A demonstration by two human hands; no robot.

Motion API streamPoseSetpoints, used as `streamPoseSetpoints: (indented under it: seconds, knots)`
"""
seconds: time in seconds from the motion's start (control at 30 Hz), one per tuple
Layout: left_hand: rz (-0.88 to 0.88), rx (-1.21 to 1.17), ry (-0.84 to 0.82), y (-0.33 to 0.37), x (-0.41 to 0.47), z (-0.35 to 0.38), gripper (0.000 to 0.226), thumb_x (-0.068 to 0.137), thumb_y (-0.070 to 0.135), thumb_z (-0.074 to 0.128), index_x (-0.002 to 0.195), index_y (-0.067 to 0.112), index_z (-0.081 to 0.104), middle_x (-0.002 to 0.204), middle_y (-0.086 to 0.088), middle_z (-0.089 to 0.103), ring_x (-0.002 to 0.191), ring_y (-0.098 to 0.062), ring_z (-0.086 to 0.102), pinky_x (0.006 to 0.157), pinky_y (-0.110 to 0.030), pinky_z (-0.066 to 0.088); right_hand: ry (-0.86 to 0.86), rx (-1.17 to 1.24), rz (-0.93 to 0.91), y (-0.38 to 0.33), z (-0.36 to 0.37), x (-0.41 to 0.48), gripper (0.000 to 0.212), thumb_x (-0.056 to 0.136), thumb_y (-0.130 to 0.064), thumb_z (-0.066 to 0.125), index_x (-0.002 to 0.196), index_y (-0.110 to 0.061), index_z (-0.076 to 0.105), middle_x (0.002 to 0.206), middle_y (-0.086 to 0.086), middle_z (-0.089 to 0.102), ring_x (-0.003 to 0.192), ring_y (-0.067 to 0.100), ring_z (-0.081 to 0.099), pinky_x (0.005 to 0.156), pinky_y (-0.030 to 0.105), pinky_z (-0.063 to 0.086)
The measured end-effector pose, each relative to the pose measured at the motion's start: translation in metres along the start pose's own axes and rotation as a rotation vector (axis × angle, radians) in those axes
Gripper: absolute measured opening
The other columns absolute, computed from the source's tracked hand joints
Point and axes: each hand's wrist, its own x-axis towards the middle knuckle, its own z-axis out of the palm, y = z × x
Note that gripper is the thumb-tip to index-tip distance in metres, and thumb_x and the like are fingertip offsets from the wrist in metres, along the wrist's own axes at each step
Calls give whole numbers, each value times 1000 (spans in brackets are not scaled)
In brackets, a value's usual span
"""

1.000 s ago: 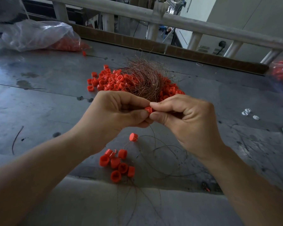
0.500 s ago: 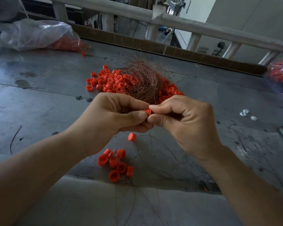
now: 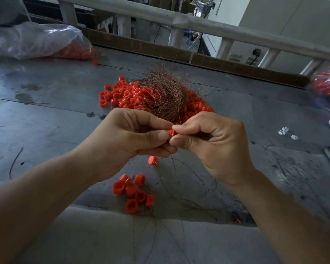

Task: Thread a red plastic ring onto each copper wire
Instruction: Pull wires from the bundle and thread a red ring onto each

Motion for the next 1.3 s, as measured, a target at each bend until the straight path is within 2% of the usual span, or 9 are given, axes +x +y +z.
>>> streamPoseSetpoints:
  seconds: [0.17,0.43,0.57,0.77,0.93,1.07,1.17,1.23,1.3]
  knots:
    - [-28,3,-37,0,2,-2,20,57,14,73,77,15,75,70,-9,72,65,-17,70,57,-18,54,-47,43,40,0,-3,2,28,64,-14,73,91,-12,64,74,2,65,69,16,65,63,33,54]
    - [-31,-27,-85,1,0,-2,33,55,14,74,88,18,74,75,-11,72,67,-20,71,56,-21,54,-95,126,136,-3,-2,3,20,65,-19,72,84,-23,65,74,-7,62,69,8,62,64,24,52]
    - [-48,-51,-93,2,0,-3,45,60,6,74,103,14,65,73,-13,71,64,-21,70,55,-22,55,-261,72,112,-9,-7,4,29,73,-30,65,102,-23,62,82,-6,58,80,2,56,72,15,45]
    - [10,-27,-110,4,-3,4,55,68,21,71,118,17,48,74,-11,71,69,-22,70,58,-23,54,-266,-105,80,-6,0,5,29,80,-46,43,82,-20,57,80,-12,47,74,-2,48,67,11,39]
    - [124,114,-50,1,-6,11,62,63,23,73,118,27,44,70,-10,70,62,-17,69,57,-22,53,-264,-189,40,-10,4,1,42,85,-43,36,84,-8,58,81,-13,43,74,-2,46,67,13,39]
    - [172,93,-39,2,-9,13,59,63,26,67,118,30,45,70,-14,70,61,-21,69,55,-25,54,-234,-170,33,-15,6,0,10,89,-18,50,80,-17,50,79,-17,40,70,-6,43,66,9,36]
    - [196,103,-36,2,-12,14,57,66,26,65,119,30,46,68,-12,69,58,-20,69,54,-25,54,-217,-158,8,-21,9,-1,10,85,-12,51,78,-18,47,77,-15,41,69,-4,42,65,10,36]
    - [197,114,-42,3,-12,15,56,67,26,65,119,29,45,68,-11,69,59,-19,69,54,-25,54,-217,-147,18,-18,9,-1,11,87,-14,51,77,-18,47,77,-15,41,68,-4,42,65,10,37]
    - [181,126,-40,3,-11,15,56,66,27,65,119,28,46,69,-11,69,61,-21,69,55,-25,54,-226,-122,22,-18,6,0,16,92,-28,50,79,-18,49,78,-14,42,70,-4,44,66,10,37]
